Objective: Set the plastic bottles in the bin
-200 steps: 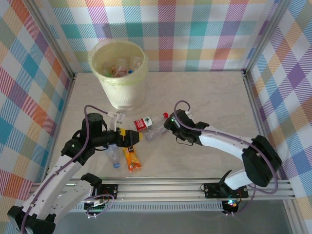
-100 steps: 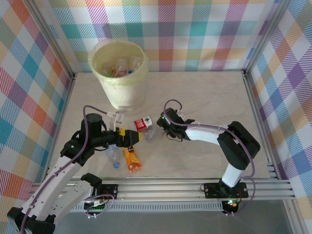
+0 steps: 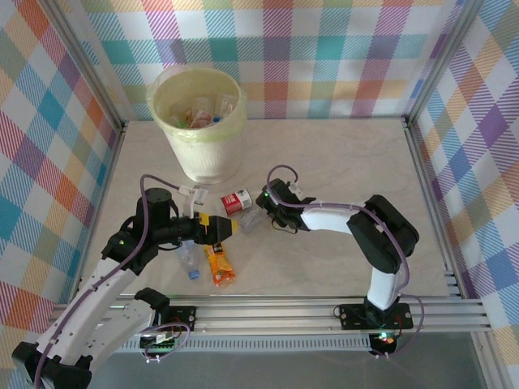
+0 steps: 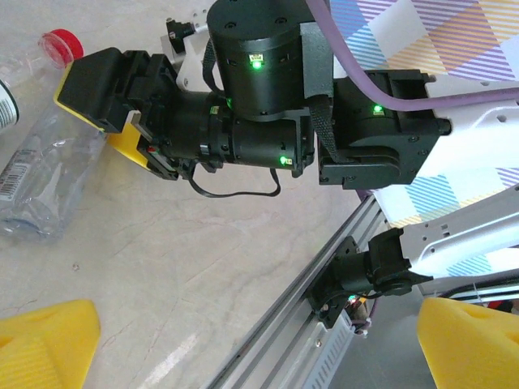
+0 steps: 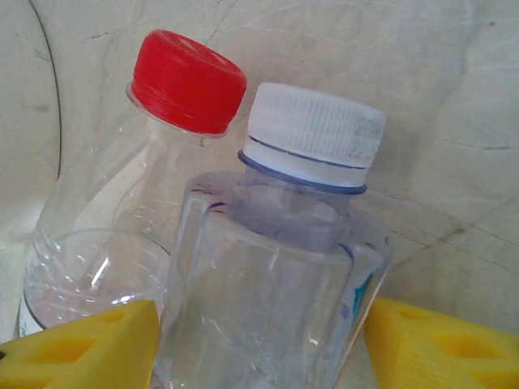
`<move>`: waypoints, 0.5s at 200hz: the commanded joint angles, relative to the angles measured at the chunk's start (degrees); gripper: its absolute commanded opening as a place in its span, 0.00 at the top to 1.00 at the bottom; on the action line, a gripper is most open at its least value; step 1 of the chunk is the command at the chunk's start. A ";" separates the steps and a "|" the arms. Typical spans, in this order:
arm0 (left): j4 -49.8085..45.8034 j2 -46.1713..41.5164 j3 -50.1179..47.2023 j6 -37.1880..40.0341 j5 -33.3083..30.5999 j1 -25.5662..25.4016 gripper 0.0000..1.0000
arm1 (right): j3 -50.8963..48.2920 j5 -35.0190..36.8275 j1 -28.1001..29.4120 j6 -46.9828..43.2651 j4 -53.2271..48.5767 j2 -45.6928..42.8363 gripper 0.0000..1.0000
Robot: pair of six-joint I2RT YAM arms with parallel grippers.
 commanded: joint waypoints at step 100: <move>-3.09 2.01 0.72 -0.60 -2.94 -2.33 0.00 | -3.23 -0.81 -3.80 -9.69 0.16 -2.16 0.48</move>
